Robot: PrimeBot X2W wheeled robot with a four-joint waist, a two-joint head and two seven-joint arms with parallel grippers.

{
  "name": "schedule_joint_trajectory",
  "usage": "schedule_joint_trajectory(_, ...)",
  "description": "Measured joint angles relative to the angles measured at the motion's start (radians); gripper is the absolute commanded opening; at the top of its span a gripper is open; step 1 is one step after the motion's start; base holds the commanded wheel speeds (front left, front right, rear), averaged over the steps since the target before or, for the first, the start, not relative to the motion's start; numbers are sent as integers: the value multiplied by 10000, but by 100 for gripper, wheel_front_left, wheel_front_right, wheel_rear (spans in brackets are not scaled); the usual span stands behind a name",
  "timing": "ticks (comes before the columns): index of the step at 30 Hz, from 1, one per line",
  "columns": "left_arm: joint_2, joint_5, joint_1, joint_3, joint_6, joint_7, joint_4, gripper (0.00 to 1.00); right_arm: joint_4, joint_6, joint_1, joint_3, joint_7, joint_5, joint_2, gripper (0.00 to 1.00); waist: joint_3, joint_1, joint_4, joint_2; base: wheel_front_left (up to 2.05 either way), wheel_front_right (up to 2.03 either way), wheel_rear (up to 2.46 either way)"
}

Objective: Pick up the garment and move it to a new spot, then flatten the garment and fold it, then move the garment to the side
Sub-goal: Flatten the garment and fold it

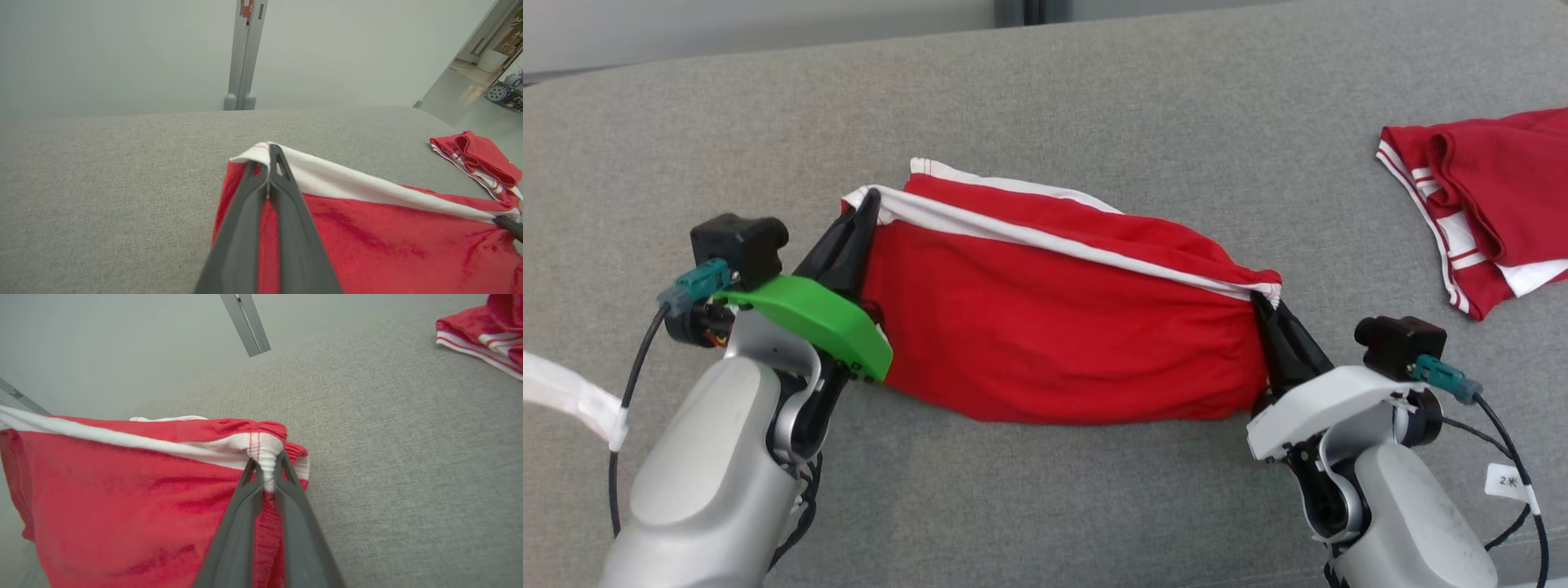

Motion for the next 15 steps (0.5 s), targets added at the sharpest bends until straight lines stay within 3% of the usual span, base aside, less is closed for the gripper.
schedule_joint_trajectory(8, -523, 144, -1691, -276, -295, -280, 2516, 0, 1501, 0, -1255, 324, -537, 221, 10, 0, 906, 0, -241, 0, 0, 0, 0)
schedule_joint_trajectory(15, -882, 370, -2921, -552, -383, -299, 4100, 0, 2098, 0, -1858, 564, -886, 364, 6, 0, 1239, 0, -418, 0, 0, 0, 0)
